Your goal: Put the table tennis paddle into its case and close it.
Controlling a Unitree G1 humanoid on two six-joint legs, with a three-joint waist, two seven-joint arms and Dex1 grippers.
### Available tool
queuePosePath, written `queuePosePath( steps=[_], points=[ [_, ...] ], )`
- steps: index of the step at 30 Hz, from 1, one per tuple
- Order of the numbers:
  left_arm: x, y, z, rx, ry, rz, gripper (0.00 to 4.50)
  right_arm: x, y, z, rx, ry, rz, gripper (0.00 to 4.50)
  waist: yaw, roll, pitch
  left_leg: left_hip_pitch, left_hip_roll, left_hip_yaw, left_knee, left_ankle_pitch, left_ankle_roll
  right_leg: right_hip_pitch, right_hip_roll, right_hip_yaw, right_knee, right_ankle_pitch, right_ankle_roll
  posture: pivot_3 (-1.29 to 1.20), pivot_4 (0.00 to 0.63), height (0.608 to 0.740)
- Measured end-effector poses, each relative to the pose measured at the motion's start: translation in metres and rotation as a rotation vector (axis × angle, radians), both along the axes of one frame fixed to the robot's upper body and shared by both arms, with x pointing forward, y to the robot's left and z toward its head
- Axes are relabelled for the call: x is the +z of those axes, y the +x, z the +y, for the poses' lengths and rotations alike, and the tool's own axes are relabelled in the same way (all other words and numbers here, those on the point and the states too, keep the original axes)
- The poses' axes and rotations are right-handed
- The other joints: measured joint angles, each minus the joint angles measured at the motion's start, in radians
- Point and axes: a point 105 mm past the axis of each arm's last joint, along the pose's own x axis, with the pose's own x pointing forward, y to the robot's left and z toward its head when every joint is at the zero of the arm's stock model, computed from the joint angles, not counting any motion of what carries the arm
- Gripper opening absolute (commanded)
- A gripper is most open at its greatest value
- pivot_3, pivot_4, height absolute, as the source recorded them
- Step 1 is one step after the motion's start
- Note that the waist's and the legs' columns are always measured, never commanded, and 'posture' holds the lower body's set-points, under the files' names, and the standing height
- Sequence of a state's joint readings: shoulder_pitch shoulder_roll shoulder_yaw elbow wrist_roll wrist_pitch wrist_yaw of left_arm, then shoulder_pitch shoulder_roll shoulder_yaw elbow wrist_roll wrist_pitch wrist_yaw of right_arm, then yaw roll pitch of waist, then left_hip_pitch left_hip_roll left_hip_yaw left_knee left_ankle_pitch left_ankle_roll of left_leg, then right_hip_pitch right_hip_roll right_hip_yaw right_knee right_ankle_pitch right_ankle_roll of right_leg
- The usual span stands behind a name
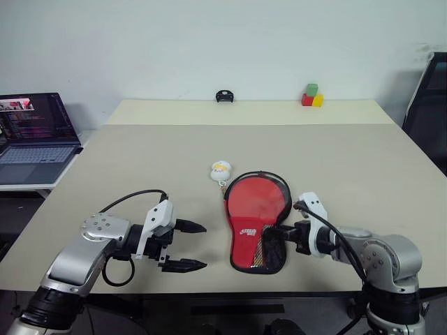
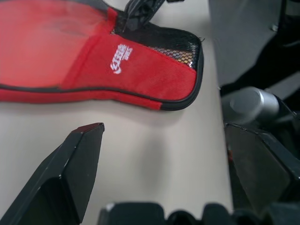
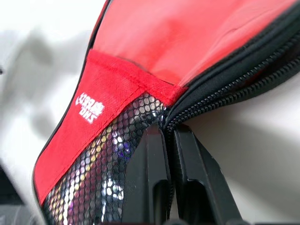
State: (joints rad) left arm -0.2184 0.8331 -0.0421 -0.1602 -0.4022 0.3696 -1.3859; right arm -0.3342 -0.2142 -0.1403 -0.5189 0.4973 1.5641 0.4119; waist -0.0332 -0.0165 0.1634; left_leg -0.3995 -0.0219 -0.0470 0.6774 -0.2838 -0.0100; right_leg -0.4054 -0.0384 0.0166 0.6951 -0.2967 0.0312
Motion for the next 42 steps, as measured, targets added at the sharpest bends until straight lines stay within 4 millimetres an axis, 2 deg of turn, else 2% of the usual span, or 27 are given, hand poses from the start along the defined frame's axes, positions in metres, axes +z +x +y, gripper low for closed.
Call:
queuePosePath(
  steps=[7, 13, 21, 29, 32, 35, 42],
  points=[
    [0.0, -0.005, -0.001, -0.015, 0.0, 0.004, 4.5, 0.0, -0.007, 0.001, 0.026, -0.005, 0.012, 0.0, 0.0, 0.0, 0.0, 0.0, 0.0, 0.0, 0.0, 0.0, 0.0, 0.0, 0.0, 0.0, 0.0, 0.0, 0.0, 0.0, 0.15, 0.74],
    [-0.002, -0.008, 0.0, -0.018, 0.007, 0.01, 4.5, -0.004, -0.014, -0.008, 0.036, -0.037, 0.024, 0.0, 0.0, 0.0, 0.0, 0.0, 0.0, 0.0, 0.0, 0.0, 0.0, 0.001, 0.0, -0.001, -0.001, 0.0, 0.0, 0.0, 0.15, 0.74],
    [-0.001, -0.006, -0.002, -0.026, 0.012, 0.004, 4.5, -0.005, -0.017, -0.016, 0.044, -0.055, 0.026, 0.0, 0.001, 0.0, 0.0, 0.0, 0.0, -0.001, 0.0, 0.0, 0.0, 0.001, 0.0, -0.001, -0.001, 0.0, 0.0, 0.0, 0.15, 0.74],
    [-0.002, -0.002, -0.002, -0.031, 0.019, -0.001, 4.5, -0.006, -0.019, -0.015, 0.03, -0.034, 0.037, 0.0, 0.001, 0.0, 0.0, 0.0, 0.0, -0.001, 0.0, 0.0, 0.0, 0.001, 0.0, -0.001, -0.002, 0.0, 0.0, 0.0, 0.15, 0.74],
    [-0.001, -0.001, -0.002, -0.033, 0.018, -0.009, 4.5, -0.008, -0.021, -0.015, 0.018, -0.018, 0.047, 0.72, 0.001, 0.0, 0.0, 0.0, 0.0, -0.001, 0.0, 0.0, 0.0, 0.001, 0.0, -0.001, -0.002, 0.0, 0.0, 0.0, 0.15, 0.74],
    [-0.001, -0.001, -0.002, -0.033, 0.019, -0.01, 4.5, -0.011, -0.022, -0.015, 0.007, -0.015, 0.057, 1.63, 0.001, 0.0, 0.0, 0.0, 0.0, -0.001, 0.0, 0.0, 0.0, 0.001, 0.0, -0.001, -0.002, 0.0, 0.0, 0.0, 0.15, 0.74],
    [-0.002, -0.001, -0.002, -0.03, 0.023, -0.015, 4.5, -0.006, -0.032, -0.028, -0.013, 0.004, 0.039, 3.94, 0.002, 0.0, 0.0, 0.0, 0.0, -0.001, 0.0, 0.0, 0.0, 0.002, 0.0, -0.001, -0.002, 0.0, 0.0, 0.0, 0.15, 0.74]
  ],
)
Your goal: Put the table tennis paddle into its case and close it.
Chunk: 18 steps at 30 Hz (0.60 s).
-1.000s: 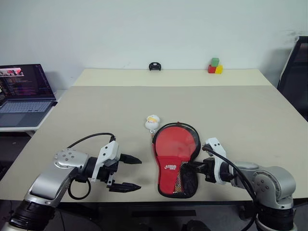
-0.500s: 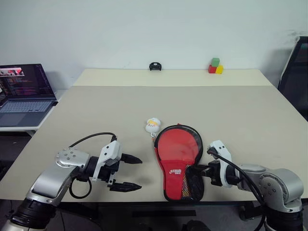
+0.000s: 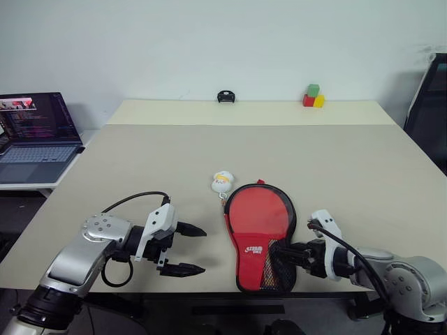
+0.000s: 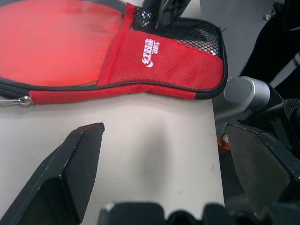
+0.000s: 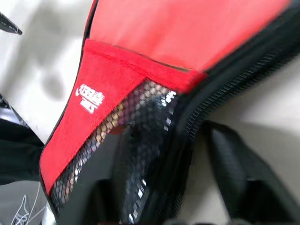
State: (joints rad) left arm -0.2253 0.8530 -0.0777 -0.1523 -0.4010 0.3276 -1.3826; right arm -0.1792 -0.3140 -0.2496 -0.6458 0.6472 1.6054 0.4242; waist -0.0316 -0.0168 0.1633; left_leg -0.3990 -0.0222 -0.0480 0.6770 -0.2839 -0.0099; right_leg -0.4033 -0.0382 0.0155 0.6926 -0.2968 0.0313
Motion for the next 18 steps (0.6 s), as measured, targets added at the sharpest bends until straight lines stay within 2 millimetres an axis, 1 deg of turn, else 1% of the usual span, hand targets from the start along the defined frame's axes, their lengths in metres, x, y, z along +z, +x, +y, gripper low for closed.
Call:
queuePosePath(
  steps=[2, 4, 5, 7, 8, 11, 14, 18],
  points=[
    [-0.001, 0.0, 0.0, 0.002, -0.001, -0.001, 4.5, 0.002, -0.001, -0.005, -0.003, -0.022, -0.013, 3.94, 0.0, 0.0, 0.0, 0.0, 0.0, 0.0, 0.0, 0.0, 0.0, 0.0, 0.0, 0.0, 0.0, 0.0, 0.0, 0.0, 0.15, 0.74],
    [-0.001, 0.0, 0.0, 0.007, -0.002, -0.001, 4.5, 0.007, 0.001, -0.016, -0.03, -0.031, -0.03, 3.94, 0.0, 0.0, 0.0, 0.0, 0.0, 0.0, 0.0, 0.0, 0.0, 0.0, 0.0, 0.0, 0.0, 0.0, 0.0, 0.0, 0.15, 0.74],
    [-0.002, 0.0, 0.0, 0.009, -0.002, -0.001, 4.5, 0.011, 0.002, -0.021, -0.036, -0.024, -0.043, 3.94, 0.001, 0.0, 0.0, 0.0, 0.0, 0.0, 0.0, 0.0, 0.0, 0.0, 0.0, 0.0, 0.0, 0.0, 0.0, 0.0, 0.15, 0.74],
    [-0.002, 0.001, -0.001, 0.015, -0.005, -0.003, 4.5, 0.023, 0.001, -0.023, -0.007, 0.0, -0.079, 3.94, -0.001, 0.0, 0.0, 0.0, 0.0, 0.0, 0.0, 0.0, 0.0, 0.0, 0.0, 0.0, 0.0, 0.0, 0.0, 0.0, 0.15, 0.74],
    [-0.002, 0.001, -0.001, 0.016, -0.005, -0.001, 4.5, 0.028, 0.0, -0.023, 0.011, 0.004, -0.094, 3.94, -0.001, 0.0, 0.0, 0.0, 0.0, 0.0, 0.0, 0.0, 0.0, 0.0, 0.0, 0.0, 0.0, 0.0, 0.0, 0.0, 0.15, 0.74],
    [-0.002, 0.001, -0.001, 0.021, -0.009, 0.007, 4.5, 0.044, 0.001, -0.02, 0.079, 0.017, -0.171, 4.48, -0.001, 0.0, 0.0, 0.0, 0.0, 0.0, 0.0, 0.0, 0.0, 0.0, 0.0, 0.0, 0.0, 0.0, 0.0, 0.0, 0.15, 0.74],
    [-0.001, 0.003, -0.001, 0.032, -0.013, -0.002, 4.5, 0.067, 0.009, -0.018, 0.12, 0.005, -0.295, 4.48, 0.0, 0.0, 0.0, 0.0, 0.0, 0.0, 0.0, 0.0, 0.0, 0.001, 0.0, 0.0, 0.0, 0.0, 0.0, 0.0, 0.15, 0.74],
    [0.012, 0.019, -0.007, 0.112, -0.088, -0.053, 4.5, 0.087, 0.017, -0.001, 0.277, -0.057, -0.438, 4.48, 0.0, 0.0, 0.001, 0.0, 0.0, 0.0, 0.0, 0.0, 0.0, 0.001, 0.0, 0.0, 0.0, 0.0, 0.0, 0.0, 0.15, 0.74]
  ],
)
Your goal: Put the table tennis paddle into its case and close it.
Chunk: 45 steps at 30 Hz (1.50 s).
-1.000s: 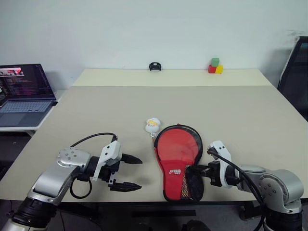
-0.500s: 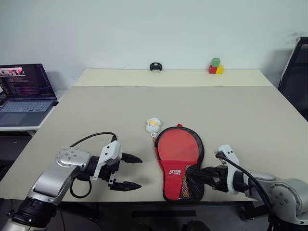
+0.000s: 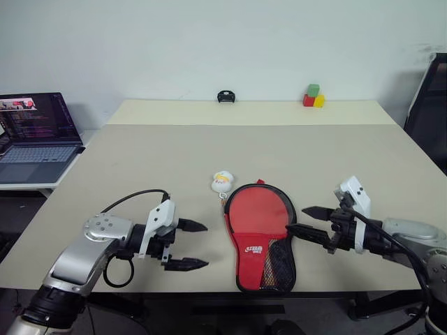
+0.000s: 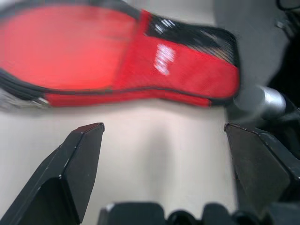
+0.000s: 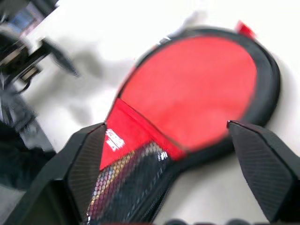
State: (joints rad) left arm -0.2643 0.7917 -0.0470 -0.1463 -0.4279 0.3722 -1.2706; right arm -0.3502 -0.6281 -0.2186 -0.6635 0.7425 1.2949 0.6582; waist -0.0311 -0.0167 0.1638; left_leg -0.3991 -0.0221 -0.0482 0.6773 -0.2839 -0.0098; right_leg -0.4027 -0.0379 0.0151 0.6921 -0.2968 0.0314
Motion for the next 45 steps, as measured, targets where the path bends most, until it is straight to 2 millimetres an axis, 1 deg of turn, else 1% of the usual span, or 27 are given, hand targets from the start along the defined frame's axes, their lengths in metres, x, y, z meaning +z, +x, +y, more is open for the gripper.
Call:
queuePosePath(
  steps=[3, 6, 9, 12, 14, 17, 19, 21, 22, 24, 28, 30, 31, 36, 40, 43, 45],
  points=[
    [0.01, 0.009, 0.003, 0.08, -0.042, -0.024, 4.5, 0.009, 0.011, 0.012, 0.068, -0.011, -0.085, 4.48, -0.004, -0.001, 0.0, 0.0, 0.0, 0.0, 0.0, 0.0, 0.0, 0.0, 0.0, 0.001, 0.0, 0.0, 0.0, 0.0, 0.15, 0.74],
    [0.012, 0.014, 0.008, 0.138, -0.056, -0.036, 4.5, 0.007, 0.019, 0.022, 0.107, 0.006, -0.087, 4.48, -0.002, -0.001, 0.0, 0.0, 0.0, 0.0, 0.0, 0.0, 0.0, 0.0, 0.0, 0.0, -0.001, 0.0, 0.0, 0.0, 0.15, 0.74],
    [0.015, 0.022, 0.013, 0.21, -0.068, -0.063, 4.5, 0.001, 0.028, 0.038, 0.156, 0.018, -0.095, 4.48, 0.0, -0.001, 0.0, 0.0, 0.0, 0.0, 0.0, 0.0, 0.0, 0.0, 0.0, 0.0, -0.001, 0.0, 0.0, 0.0, 0.15, 0.74],
    [0.017, 0.034, 0.021, 0.3, -0.069, -0.088, 4.5, -0.011, 0.039, 0.052, 0.18, 0.025, -0.088, 4.48, 0.001, -0.001, 0.0, 0.0, 0.0, 0.0, 0.0, 0.0, 0.0, 0.0, 0.0, 0.0, -0.001, 0.0, 0.0, 0.0, 0.15, 0.74],
    [0.017, 0.037, 0.023, 0.329, -0.069, -0.096, 4.5, -0.02, 0.044, 0.061, 0.189, 0.021, -0.089, 4.48, 0.0, -0.001, 0.0, 0.0, 0.0, 0.0, 0.0, 0.0, 0.0, -0.001, 0.0, 0.0, -0.001, 0.0, 0.0, 0.0, 0.15, 0.74],
    [0.016, 0.039, 0.024, 0.357, -0.074, -0.103, 4.5, -0.043, 0.054, 0.073, 0.183, 0.003, -0.07, 4.48, 0.0, -0.001, 0.0, -0.001, 0.0, 0.0, 0.0, 0.0, 0.0, -0.001, 0.0, 0.0, -0.002, 0.0, 0.0, 0.0, 0.15, 0.74],
    [0.016, 0.04, 0.025, 0.37, -0.074, -0.108, 4.5, -0.057, 0.06, 0.075, 0.166, -0.025, -0.066, 4.48, 0.0, -0.001, 0.0, -0.001, 0.0, 0.0, 0.0, 0.0, 0.0, -0.001, 0.0, 0.0, -0.002, 0.0, 0.0, 0.0, 0.15, 0.74],
    [0.017, 0.044, 0.024, 0.393, -0.082, -0.118, 4.5, -0.077, 0.068, 0.067, 0.121, -0.079, -0.052, 4.48, 0.002, -0.001, 0.0, -0.001, 0.0, 0.0, 0.0, 0.0, 0.0, -0.001, -0.001, 0.0, -0.002, 0.0, 0.0, 0.0, 0.15, 0.74],
    [0.016, 0.046, 0.025, 0.407, -0.078, -0.12, 4.5, -0.079, 0.07, 0.066, 0.116, -0.088, -0.072, 4.48, 0.003, -0.001, 0.0, -0.001, 0.0, 0.0, 0.0, 0.0, 0.0, -0.001, -0.001, 0.0, -0.001, 0.0, 0.0, 0.0, 0.15, 0.74],
    [0.015, 0.054, 0.028, 0.443, -0.073, -0.127, 4.5, -0.081, 0.075, 0.063, 0.107, -0.107, -0.108, 4.48, 0.003, -0.001, 0.0, 0.0, 0.0, 0.0, 0.0, 0.0, 0.0, -0.001, 0.0, 0.0, -0.001, 0.0, 0.0, 0.0, 0.15, 0.74],
    [0.026, 0.071, 0.023, 0.484, -0.102, -0.167, 4.5, -0.085, 0.076, 0.062, 0.102, -0.101, -0.126, 4.48, 0.003, -0.002, -0.001, 0.0, 0.0, 0.0, 0.001, 0.0, 0.0, -0.001, 0.0, 0.0, 0.001, 0.0, 0.0, 0.0, 0.15, 0.74],
    [0.029, 0.081, 0.022, 0.503, -0.095, -0.18, 4.5, -0.085, 0.076, 0.062, 0.1, -0.099, -0.132, 4.48, 0.003, -0.002, -0.001, 0.001, 0.0, 0.0, 0.001, 0.0, -0.001, -0.001, 0.0, 0.0, 0.002, 0.0, 0.0, 0.0, 0.15, 0.74],
    [0.029, 0.089, 0.02, 0.509, -0.08, -0.187, 4.5, -0.086, 0.076, 0.062, 0.096, -0.1, -0.134, 4.48, 0.003, -0.002, -0.001, 0.001, -0.001, 0.0, 0.001, 0.0, -0.001, 0.0, 0.0, 0.0, 0.002, 0.0, 0.0, 0.0, 0.15, 0.74],
    [0.025, 0.116, 0.011, 0.51, -0.016, -0.182, 4.5, -0.087, 0.075, 0.065, 0.094, -0.1, -0.142, 4.48, 0.002, -0.002, -0.001, 0.001, -0.001, 0.0, 0.002, 0.001, -0.001, -0.001, 0.0, 0.0, 0.004, 0.0, 0.0, 0.0, 0.15, 0.74],
    [0.023, 0.139, -0.001, 0.522, -0.014, -0.153, 4.5, -0.087, 0.074, 0.066, 0.091, -0.094, -0.142, 4.48, 0.002, -0.003, -0.001, 0.001, -0.001, 0.0, 0.002, 0.001, -0.001, -0.001, 0.0, 0.0, 0.004, 0.0, 0.0, 0.0, 0.15, 0.74],
    [0.019, 0.15, -0.011, 0.515, -0.002, -0.112, 4.5, -0.087, 0.072, 0.069, 0.097, -0.085, -0.142, 4.48, -0.001, -0.003, -0.001, 0.001, -0.001, 0.0, 0.002, 0.001, -0.001, -0.001, 0.0, 0.0, 0.004, 0.0, 0.0, 0.0, 0.15, 0.74],
    [0.012, 0.152, -0.015, 0.501, 0.013, -0.082, 4.5, -0.087, 0.071, 0.071, 0.1, -0.08, -0.141, 4.48, -0.005, -0.003, -0.001, 0.001, -0.001, 0.001, 0.002, 0.001, -0.001, -0.002, 0.001, 0.0, 0.004, 0.0, 0.0, 0.0, 0.15, 0.74]
  ],
)
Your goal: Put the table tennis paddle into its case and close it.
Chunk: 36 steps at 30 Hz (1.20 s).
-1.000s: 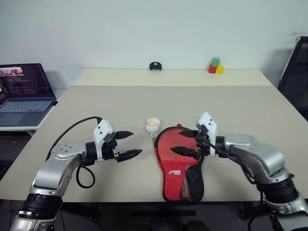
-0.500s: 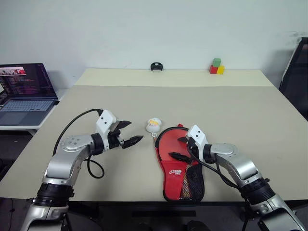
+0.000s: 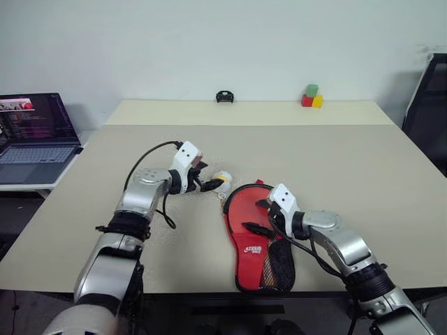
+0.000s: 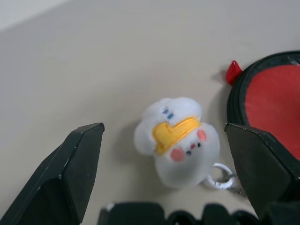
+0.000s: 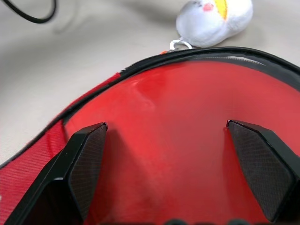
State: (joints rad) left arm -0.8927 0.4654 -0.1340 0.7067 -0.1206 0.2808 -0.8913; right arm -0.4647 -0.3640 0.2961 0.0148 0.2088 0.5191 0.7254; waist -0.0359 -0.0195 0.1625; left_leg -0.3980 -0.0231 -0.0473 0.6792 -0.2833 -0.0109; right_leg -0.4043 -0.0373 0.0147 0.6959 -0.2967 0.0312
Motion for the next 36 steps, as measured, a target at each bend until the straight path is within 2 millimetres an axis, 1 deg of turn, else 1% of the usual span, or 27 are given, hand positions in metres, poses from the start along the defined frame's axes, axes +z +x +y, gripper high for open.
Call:
queuePosePath(
  steps=[4, 7, 11, 18, 21, 24, 27, 31, 32, 33, 36],
  points=[
    [-0.022, 0.003, -0.007, -0.01, 0.02, 0.111, 4.5, 0.0, -0.002, 0.002, -0.003, 0.005, 0.003, 4.48, 0.001, 0.0, 0.0, 0.0, 0.0, 0.0, 0.0, 0.0, 0.0, 0.0, 0.0, 0.0, 0.0, 0.0, 0.0, 0.0, 0.15, 0.74],
    [-0.037, 0.002, -0.009, -0.017, 0.05, 0.151, 4.5, 0.0, -0.003, 0.004, -0.003, 0.012, 0.006, 4.48, 0.001, 0.0, 0.0, 0.0, 0.0, 0.0, 0.0, 0.0, 0.0, 0.0, 0.0, 0.0, 0.0, 0.0, 0.0, 0.0, 0.15, 0.74],
    [-0.038, 0.004, -0.01, -0.026, 0.078, 0.141, 4.5, 0.0, -0.003, 0.004, -0.014, 0.015, 0.011, 4.48, 0.003, -0.001, -0.001, 0.0, 0.0, 0.0, 0.0, 0.0, 0.0, 0.0, 0.0, 0.0, 0.001, 0.0, 0.0, 0.0, 0.15, 0.74],
    [-0.039, 0.005, -0.017, -0.043, 0.065, 0.128, 4.5, 0.0, -0.002, 0.003, -0.049, 0.032, 0.021, 4.48, 0.004, -0.001, -0.001, 0.0, 0.0, -0.001, 0.001, 0.0, 0.0, 0.0, 0.0, 0.0, 0.001, 0.0, 0.0, 0.0, 0.15, 0.74],
    [-0.039, 0.005, -0.018, -0.045, 0.055, 0.127, 3.9, 0.0, -0.002, 0.003, -0.053, 0.029, 0.02, 4.5, 0.005, -0.001, -0.001, 0.0, 0.0, -0.001, 0.001, 0.0, 0.0, 0.0, 0.0, 0.0, 0.001, 0.0, 0.0, 0.0, 0.15, 0.74],
    [-0.039, 0.004, -0.018, -0.052, 0.042, 0.125, 2.89, 0.001, -0.003, 0.002, -0.055, 0.025, 0.028, 4.5, 0.004, -0.001, -0.001, 0.0, 0.0, -0.001, 0.001, 0.0, 0.0, 0.0, 0.0, 0.0, 0.001, 0.0, 0.0, 0.0, 0.15, 0.74],
    [-0.04, 0.003, -0.017, -0.049, 0.027, 0.127, 1.78, 0.002, -0.005, 0.0, -0.058, 0.029, 0.04, 4.5, 0.005, -0.001, -0.001, 0.0, 0.0, -0.001, 0.001, 0.0, 0.0, 0.0, 0.0, 0.0, 0.001, 0.0, 0.0, 0.0, 0.15, 0.74],
    [-0.04, 0.003, -0.016, -0.046, 0.018, 0.126, 0.49, 0.001, -0.006, -0.001, -0.067, 0.026, 0.048, 4.5, 0.005, -0.001, -0.001, 0.0, 0.0, -0.001, 0.001, 0.0, 0.0, 0.0, 0.0, 0.0, 0.001, 0.0, 0.0, 0.0, 0.15, 0.74],
    [-0.039, 0.003, -0.016, -0.046, 0.015, 0.126, 0.25, 0.001, -0.006, -0.002, -0.069, 0.025, 0.05, 4.5, 0.005, -0.001, -0.001, 0.0, 0.0, -0.001, 0.001, 0.0, 0.0, 0.0, 0.0, 0.0, 0.001, 0.0, 0.0, 0.0, 0.15, 0.74],
    [-0.039, 0.003, -0.016, -0.045, 0.012, 0.125, 0.13, 0.001, -0.006, -0.002, -0.07, 0.024, 0.051, 4.5, 0.005, -0.001, -0.001, 0.0, 0.0, -0.001, 0.001, 0.0, 0.0, 0.0, 0.0, 0.0, 0.001, 0.0, 0.0, 0.0, 0.15, 0.74],
    [-0.039, 0.003, -0.016, -0.046, 0.01, 0.126, 0.12, 0.001, -0.007, -0.003, -0.068, 0.017, 0.055, 4.5, 0.005, -0.001, -0.001, 0.0, 0.0, -0.001, 0.001, 0.0, 0.0, 0.0, 0.0, 0.0, 0.001, 0.0, 0.0, 0.0, 0.15, 0.74]
  ],
)
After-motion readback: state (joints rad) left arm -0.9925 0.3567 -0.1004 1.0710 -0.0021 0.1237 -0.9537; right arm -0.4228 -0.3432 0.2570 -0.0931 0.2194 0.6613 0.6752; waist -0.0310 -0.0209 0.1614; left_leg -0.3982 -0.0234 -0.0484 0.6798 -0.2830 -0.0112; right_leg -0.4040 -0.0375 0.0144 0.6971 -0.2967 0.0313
